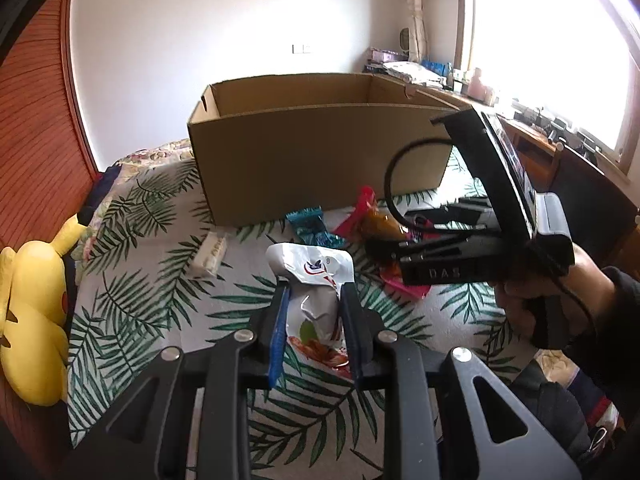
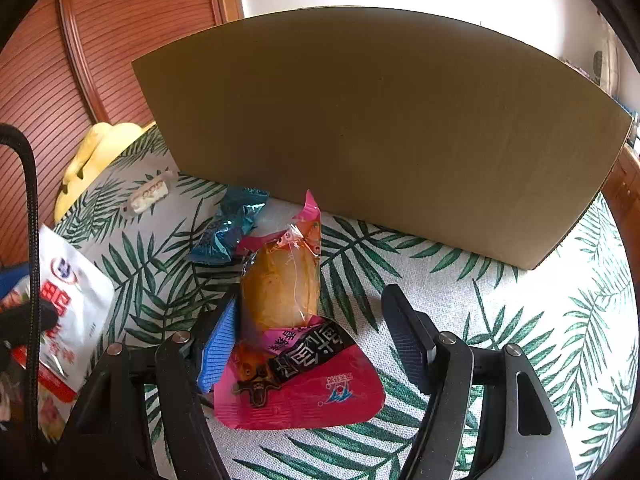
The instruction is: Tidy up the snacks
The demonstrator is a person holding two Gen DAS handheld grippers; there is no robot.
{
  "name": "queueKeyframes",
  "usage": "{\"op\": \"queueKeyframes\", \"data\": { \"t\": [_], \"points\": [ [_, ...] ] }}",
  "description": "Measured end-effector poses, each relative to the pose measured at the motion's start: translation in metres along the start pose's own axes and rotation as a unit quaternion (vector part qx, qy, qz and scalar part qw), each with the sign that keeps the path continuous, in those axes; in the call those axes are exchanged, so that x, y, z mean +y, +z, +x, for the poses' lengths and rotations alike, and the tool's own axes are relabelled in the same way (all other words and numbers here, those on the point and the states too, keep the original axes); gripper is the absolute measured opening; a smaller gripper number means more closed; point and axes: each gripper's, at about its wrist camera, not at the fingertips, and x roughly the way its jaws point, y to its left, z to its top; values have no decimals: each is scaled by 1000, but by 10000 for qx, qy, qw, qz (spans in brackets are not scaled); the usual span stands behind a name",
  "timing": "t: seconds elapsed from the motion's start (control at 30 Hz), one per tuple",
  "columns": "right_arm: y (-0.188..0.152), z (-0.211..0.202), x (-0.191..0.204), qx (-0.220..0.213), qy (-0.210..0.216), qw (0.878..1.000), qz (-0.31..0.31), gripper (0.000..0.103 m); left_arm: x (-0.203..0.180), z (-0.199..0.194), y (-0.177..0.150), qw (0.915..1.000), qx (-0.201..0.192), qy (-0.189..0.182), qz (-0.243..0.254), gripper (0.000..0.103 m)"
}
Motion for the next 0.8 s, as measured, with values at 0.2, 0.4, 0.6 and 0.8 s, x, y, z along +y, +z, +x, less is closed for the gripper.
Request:
{"op": "queueKeyframes", "data": {
  "t": [0.2,0.4,0.6,0.8],
  "points": [
    [-2,-7,4,-13,376,9992,-146,43,5,-5,6,9999,-103,3,-114,23],
    [-8,-20,9,-69,339,9992,-203,42,8,-6,8,9997,-150,-12,-205,23],
    [-16,-41,10,-263,291,9989,-254,42,7,-9,14,9994,-242,-39,-237,23],
    [-16,-64,8,-530,286,9980,-207,42,3,-14,23,9990,-360,-68,-252,23]
  ]
}}
